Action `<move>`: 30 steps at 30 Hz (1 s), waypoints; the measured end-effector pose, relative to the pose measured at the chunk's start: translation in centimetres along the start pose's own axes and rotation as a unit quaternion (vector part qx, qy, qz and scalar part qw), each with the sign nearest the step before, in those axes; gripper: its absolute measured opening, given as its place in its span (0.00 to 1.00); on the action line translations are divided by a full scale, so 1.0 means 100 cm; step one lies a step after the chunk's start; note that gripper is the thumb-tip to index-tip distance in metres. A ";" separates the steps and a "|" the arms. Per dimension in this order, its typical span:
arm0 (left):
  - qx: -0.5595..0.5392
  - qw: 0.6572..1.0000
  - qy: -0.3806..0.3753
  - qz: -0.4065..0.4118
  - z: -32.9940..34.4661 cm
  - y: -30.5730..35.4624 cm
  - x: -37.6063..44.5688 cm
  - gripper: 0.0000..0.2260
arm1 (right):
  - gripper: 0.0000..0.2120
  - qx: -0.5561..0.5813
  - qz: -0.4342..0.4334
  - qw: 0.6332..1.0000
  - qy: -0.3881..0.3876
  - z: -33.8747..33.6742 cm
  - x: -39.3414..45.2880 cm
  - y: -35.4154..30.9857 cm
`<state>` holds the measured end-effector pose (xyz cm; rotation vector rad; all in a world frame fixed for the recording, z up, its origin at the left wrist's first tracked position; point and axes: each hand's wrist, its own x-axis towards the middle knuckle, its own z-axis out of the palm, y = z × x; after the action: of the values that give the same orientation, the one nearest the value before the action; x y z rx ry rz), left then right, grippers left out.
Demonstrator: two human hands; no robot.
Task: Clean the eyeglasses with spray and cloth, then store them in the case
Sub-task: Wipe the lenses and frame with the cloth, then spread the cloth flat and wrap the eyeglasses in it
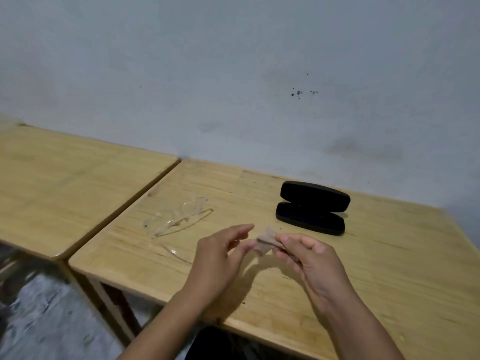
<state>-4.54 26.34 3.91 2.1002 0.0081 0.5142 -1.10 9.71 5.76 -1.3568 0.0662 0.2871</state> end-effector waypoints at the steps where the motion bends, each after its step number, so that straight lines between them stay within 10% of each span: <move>1: -0.031 0.999 -0.025 -0.024 0.013 0.005 0.002 0.14 | 0.06 -0.003 -0.012 1.000 0.000 -0.003 -0.002 -0.002; 30: -0.209 0.971 -0.110 -0.035 0.069 0.064 0.050 0.06 | 0.04 -0.096 -0.172 0.980 0.036 -0.067 0.004 -0.042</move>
<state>1.29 18.22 7.57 1.7233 -0.1421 0.2132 1.10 2.55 8.24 -1.5433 -0.1389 -0.0486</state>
